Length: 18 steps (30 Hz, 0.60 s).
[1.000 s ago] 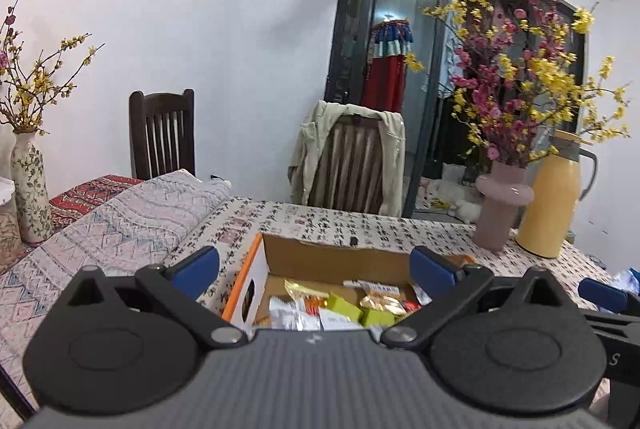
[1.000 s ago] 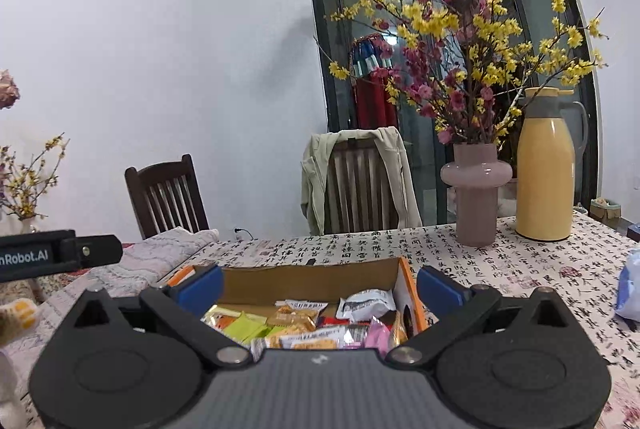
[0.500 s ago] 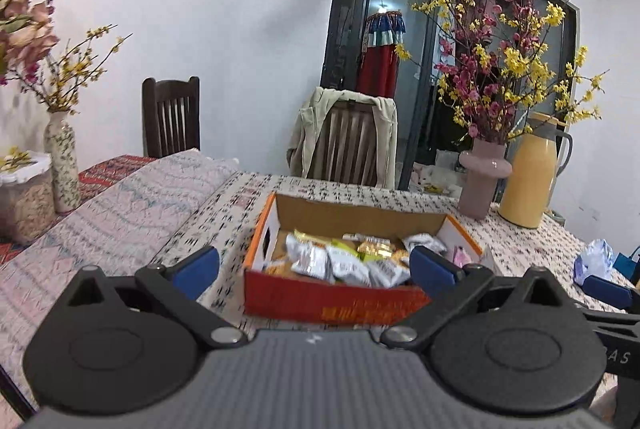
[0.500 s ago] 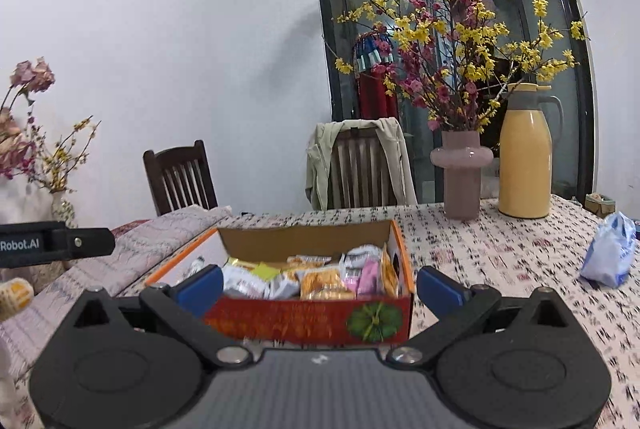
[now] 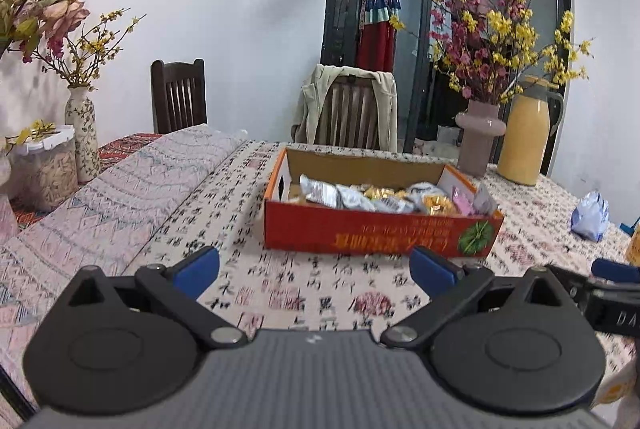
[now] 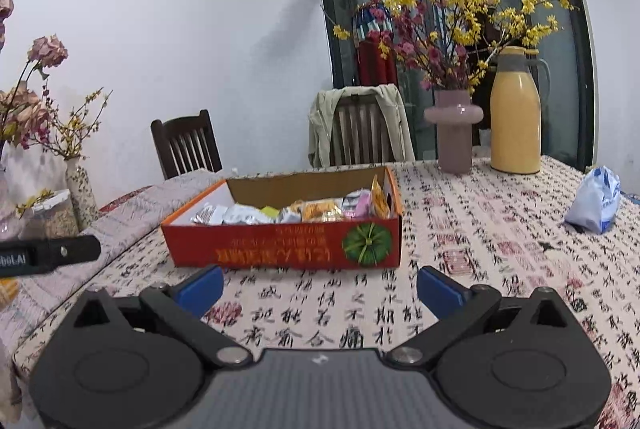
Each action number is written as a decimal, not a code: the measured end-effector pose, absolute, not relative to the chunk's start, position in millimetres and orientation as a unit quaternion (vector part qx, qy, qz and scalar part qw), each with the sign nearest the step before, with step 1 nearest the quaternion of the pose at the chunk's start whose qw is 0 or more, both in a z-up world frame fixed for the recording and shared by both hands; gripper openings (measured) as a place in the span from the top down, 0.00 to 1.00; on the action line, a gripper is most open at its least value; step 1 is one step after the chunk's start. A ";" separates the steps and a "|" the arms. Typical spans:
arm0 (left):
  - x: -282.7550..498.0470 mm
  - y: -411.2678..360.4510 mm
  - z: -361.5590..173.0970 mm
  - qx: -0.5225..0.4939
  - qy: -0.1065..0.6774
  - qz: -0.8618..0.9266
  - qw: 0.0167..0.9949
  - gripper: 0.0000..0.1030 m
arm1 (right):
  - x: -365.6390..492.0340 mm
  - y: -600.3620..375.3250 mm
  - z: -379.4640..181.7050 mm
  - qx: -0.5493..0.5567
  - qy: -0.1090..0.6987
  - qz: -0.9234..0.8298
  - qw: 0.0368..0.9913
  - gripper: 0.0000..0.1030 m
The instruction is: Organize snacks
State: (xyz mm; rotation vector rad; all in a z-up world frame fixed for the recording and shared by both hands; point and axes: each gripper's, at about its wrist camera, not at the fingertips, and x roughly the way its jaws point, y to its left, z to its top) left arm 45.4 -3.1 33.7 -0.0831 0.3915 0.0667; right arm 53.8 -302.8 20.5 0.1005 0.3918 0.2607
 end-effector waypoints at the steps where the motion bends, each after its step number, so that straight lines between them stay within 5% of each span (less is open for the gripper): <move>1: 43.9 -4.0 30.4 -0.040 0.196 0.034 0.979 0.00 | 54.0 -302.6 18.5 0.050 0.197 0.130 0.970 0.00; 18: 25.1 -0.3 10.2 -0.050 0.206 0.026 0.977 0.00 | 48.6 -297.5 -2.7 0.037 0.227 0.137 0.963 0.00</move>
